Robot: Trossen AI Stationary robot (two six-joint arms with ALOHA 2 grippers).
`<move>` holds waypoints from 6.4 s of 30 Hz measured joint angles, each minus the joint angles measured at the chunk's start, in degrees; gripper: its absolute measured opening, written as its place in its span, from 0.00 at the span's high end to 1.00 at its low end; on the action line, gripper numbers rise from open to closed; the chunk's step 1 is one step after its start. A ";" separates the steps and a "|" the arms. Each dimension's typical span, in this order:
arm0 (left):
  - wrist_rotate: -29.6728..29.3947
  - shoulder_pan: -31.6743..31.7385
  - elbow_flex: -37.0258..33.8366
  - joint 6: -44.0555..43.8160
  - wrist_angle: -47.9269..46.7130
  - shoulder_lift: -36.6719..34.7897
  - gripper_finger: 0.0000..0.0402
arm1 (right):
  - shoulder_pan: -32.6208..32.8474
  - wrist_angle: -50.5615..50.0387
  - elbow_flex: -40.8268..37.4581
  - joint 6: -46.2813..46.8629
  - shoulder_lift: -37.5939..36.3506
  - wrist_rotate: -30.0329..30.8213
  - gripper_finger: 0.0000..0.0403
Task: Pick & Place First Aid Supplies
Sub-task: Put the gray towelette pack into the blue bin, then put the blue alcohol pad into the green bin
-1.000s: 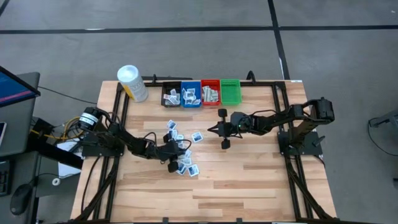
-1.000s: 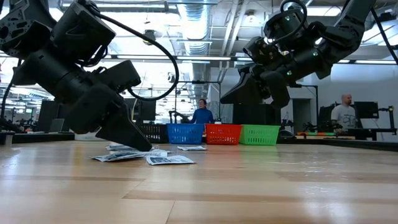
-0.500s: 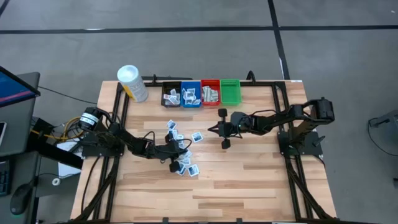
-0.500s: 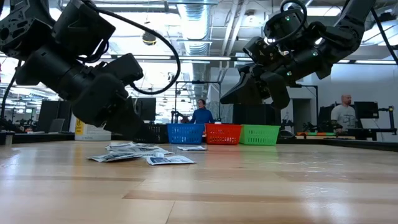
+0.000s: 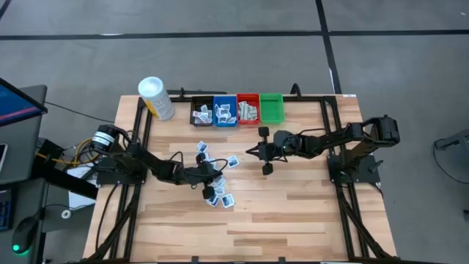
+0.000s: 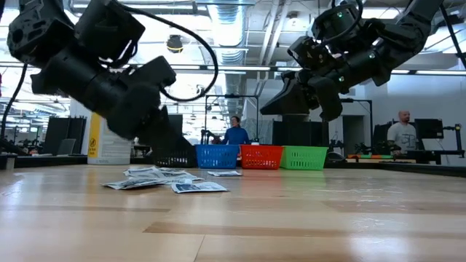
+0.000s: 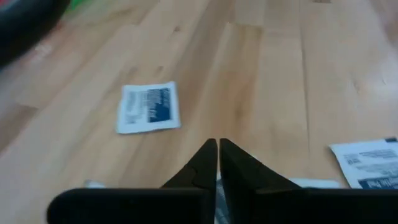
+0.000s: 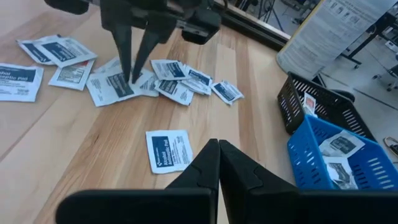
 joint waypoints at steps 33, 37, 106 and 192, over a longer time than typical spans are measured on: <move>5.26 0.64 1.68 -4.63 -10.61 1.37 0.68 | 0.00 -0.15 -0.02 0.15 0.22 -0.01 1.00; 5.27 0.61 1.66 -4.63 -10.72 1.35 0.81 | 0.00 -0.15 -0.02 0.15 0.22 -0.01 1.00; 26.52 49.44 8.98 20.72 7.76 -4.44 0.95 | -15.56 5.29 -0.04 5.31 6.86 -1.72 1.00; 27.94 40.39 2.61 25.05 8.76 -7.15 0.74 | -20.86 -27.72 0.00 0.63 -20.55 1.80 1.00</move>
